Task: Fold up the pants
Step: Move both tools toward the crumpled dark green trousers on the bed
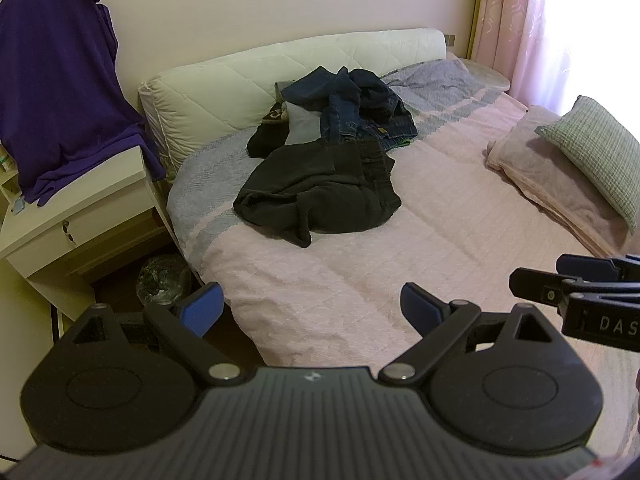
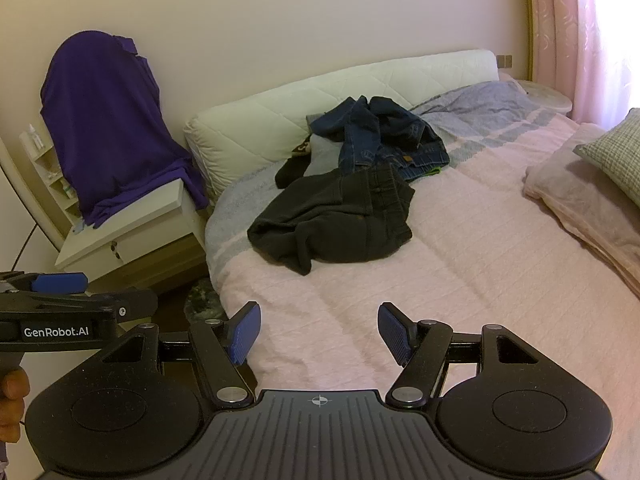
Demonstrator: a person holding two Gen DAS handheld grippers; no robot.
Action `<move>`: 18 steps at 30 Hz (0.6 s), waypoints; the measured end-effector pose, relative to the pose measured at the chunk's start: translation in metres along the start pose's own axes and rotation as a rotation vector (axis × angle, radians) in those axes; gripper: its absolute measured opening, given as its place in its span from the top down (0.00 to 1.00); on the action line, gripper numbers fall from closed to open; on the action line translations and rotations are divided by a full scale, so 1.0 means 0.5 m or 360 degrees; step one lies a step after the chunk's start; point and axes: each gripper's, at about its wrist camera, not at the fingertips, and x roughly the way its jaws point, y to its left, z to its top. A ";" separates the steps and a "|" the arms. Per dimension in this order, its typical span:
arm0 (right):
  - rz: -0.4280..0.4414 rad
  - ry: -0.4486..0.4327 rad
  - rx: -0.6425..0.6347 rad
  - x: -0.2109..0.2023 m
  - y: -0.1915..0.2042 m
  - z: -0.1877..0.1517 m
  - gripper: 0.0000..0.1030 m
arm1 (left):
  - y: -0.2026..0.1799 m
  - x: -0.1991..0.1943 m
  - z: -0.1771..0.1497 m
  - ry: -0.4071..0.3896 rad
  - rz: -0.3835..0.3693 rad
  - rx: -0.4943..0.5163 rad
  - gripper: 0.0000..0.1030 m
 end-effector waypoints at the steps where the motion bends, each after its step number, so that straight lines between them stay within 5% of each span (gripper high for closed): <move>1: 0.0002 0.0000 0.0000 -0.001 -0.002 0.000 0.39 | -0.001 0.000 -0.001 -0.0001 0.0000 0.0000 0.09; 18: 0.0056 0.0012 0.0001 -0.013 -0.047 -0.005 0.39 | -0.046 -0.004 -0.012 0.0012 0.0073 -0.0009 0.09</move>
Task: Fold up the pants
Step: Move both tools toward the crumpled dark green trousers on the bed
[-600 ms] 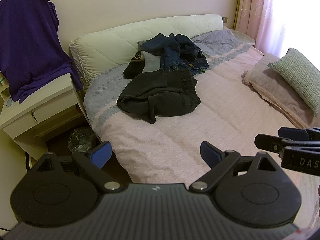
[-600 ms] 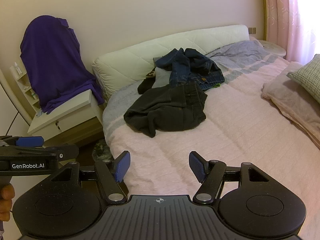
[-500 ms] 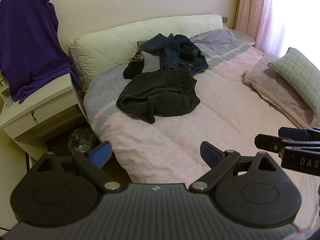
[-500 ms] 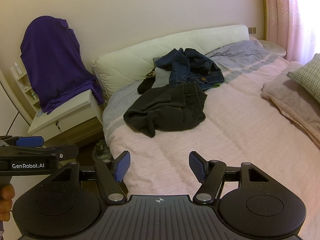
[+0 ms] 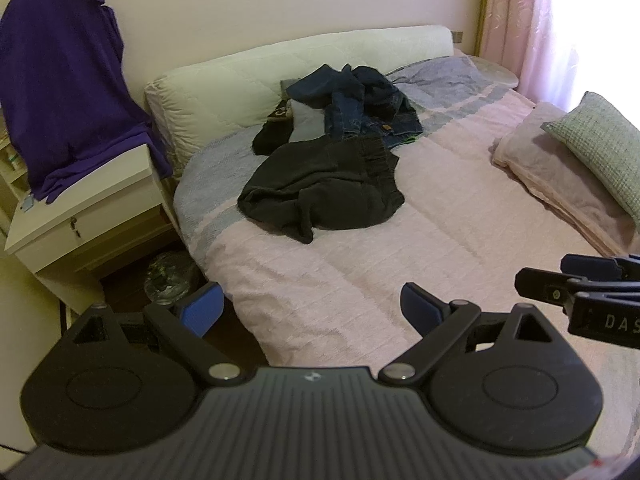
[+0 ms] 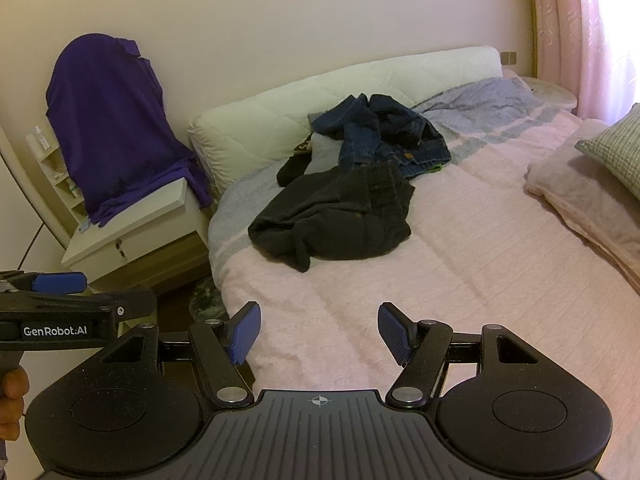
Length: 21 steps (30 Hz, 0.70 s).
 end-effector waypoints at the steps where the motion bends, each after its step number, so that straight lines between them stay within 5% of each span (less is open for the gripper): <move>1: 0.0006 0.0005 -0.0001 0.001 -0.002 -0.001 0.39 | 0.000 0.000 -0.003 0.0005 0.0012 -0.0004 0.09; 13: 0.0095 0.0029 0.0018 0.013 -0.045 -0.012 0.39 | -0.021 0.012 -0.015 0.0048 0.0081 -0.0031 0.09; 21: 0.0100 0.0103 0.0117 0.083 -0.074 0.003 0.39 | 0.015 0.116 0.017 0.0147 0.0055 -0.0021 0.09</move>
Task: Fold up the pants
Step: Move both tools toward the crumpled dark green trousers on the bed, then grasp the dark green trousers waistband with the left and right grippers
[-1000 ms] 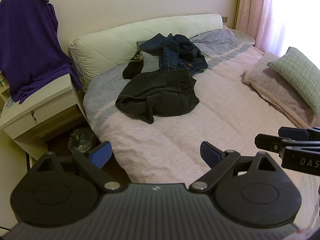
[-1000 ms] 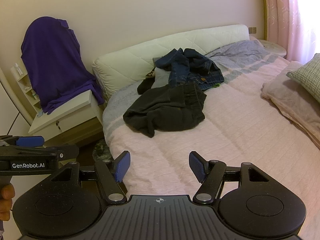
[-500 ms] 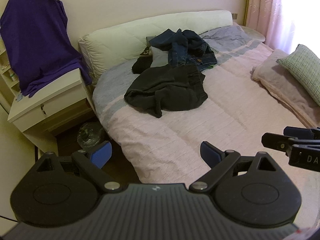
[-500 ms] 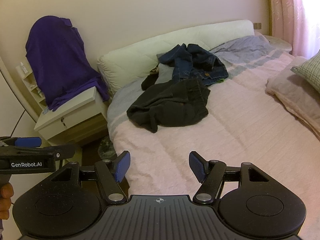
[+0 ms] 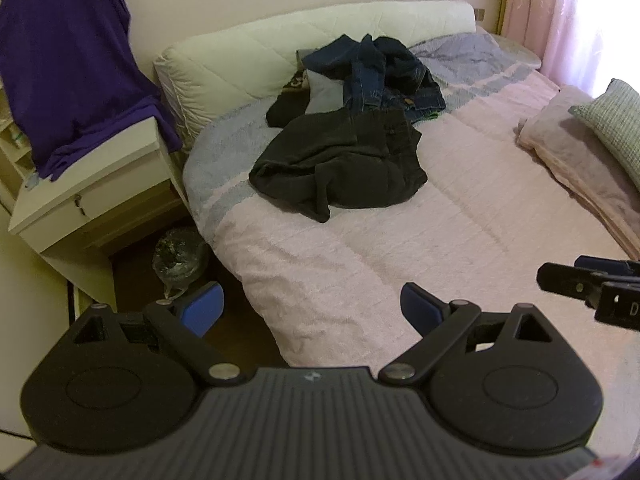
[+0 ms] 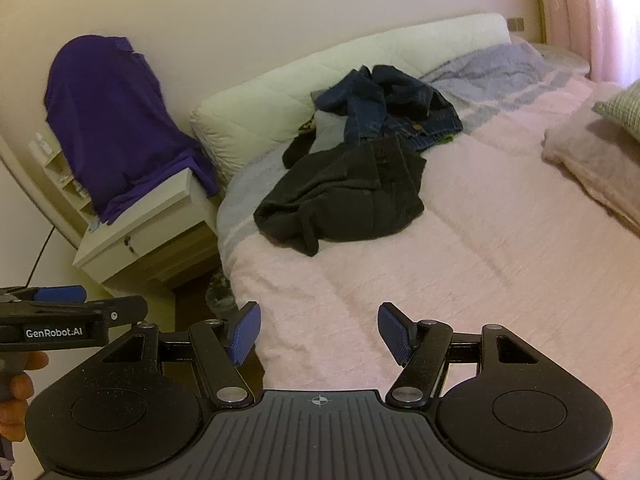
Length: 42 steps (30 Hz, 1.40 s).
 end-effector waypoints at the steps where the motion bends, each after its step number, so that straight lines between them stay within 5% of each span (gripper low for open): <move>1: -0.0010 0.0004 0.0016 0.011 -0.003 0.007 0.40 | 0.004 0.015 0.007 0.0011 -0.0004 0.0006 0.09; 24: -0.0333 0.0167 0.0622 0.585 -0.099 0.223 0.40 | 0.190 0.687 0.343 0.0186 -0.0165 0.0447 0.18; 34: -0.0483 0.0206 0.0891 0.732 -0.219 0.225 0.40 | 0.140 0.924 0.384 0.0176 -0.0207 0.0768 0.20; 42: -0.0522 0.0263 0.1085 0.825 -0.307 0.209 0.40 | 0.085 1.033 0.369 0.0187 -0.0288 0.1010 0.20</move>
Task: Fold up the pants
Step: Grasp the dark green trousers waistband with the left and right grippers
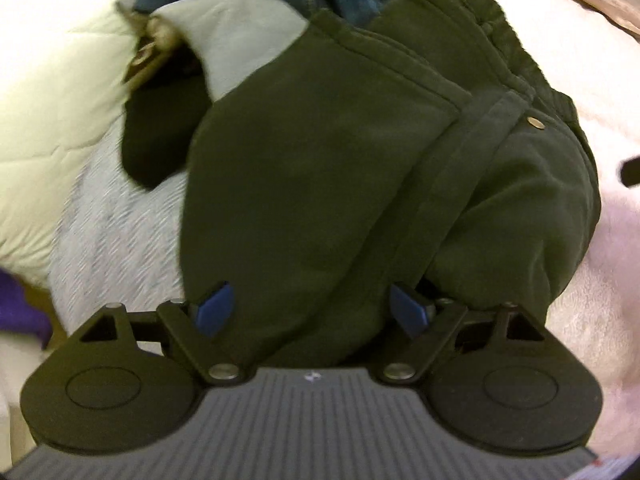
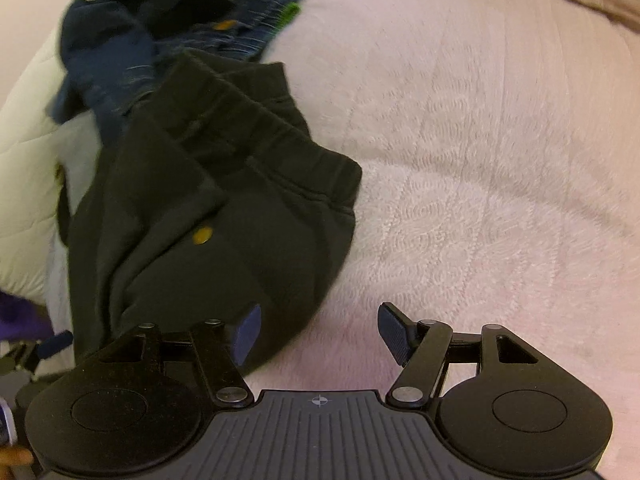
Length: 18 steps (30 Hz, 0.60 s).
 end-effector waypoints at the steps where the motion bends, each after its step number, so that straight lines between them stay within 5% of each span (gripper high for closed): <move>1: 0.0005 0.0006 0.0036 0.014 -0.007 0.004 0.40 | 0.002 0.000 0.001 -0.0009 -0.0026 0.0022 0.21; 6: 0.0052 0.0035 0.0278 0.068 -0.041 0.027 0.40 | 0.031 -0.027 -0.023 0.0031 -0.0198 0.0053 0.20; 10: 0.0103 0.0046 0.0338 0.082 -0.051 0.038 0.40 | 0.019 -0.010 -0.039 0.0064 -0.0069 0.0162 0.20; 13: 0.0131 0.0054 0.0369 0.095 -0.057 0.042 0.40 | 0.029 0.024 -0.015 0.0054 -0.0026 0.0096 0.25; 16: 0.0199 0.0052 0.0483 0.110 -0.073 0.039 0.40 | 0.038 0.048 0.010 0.0031 -0.0017 0.0056 0.49; 17: 0.0251 0.0043 0.0546 0.115 -0.081 0.036 0.40 | 0.038 0.049 0.017 0.0019 -0.0033 0.0054 0.68; 18: 0.0326 0.0031 0.0610 0.117 -0.087 0.031 0.62 | 0.037 0.045 0.022 0.0011 -0.0045 0.0051 0.82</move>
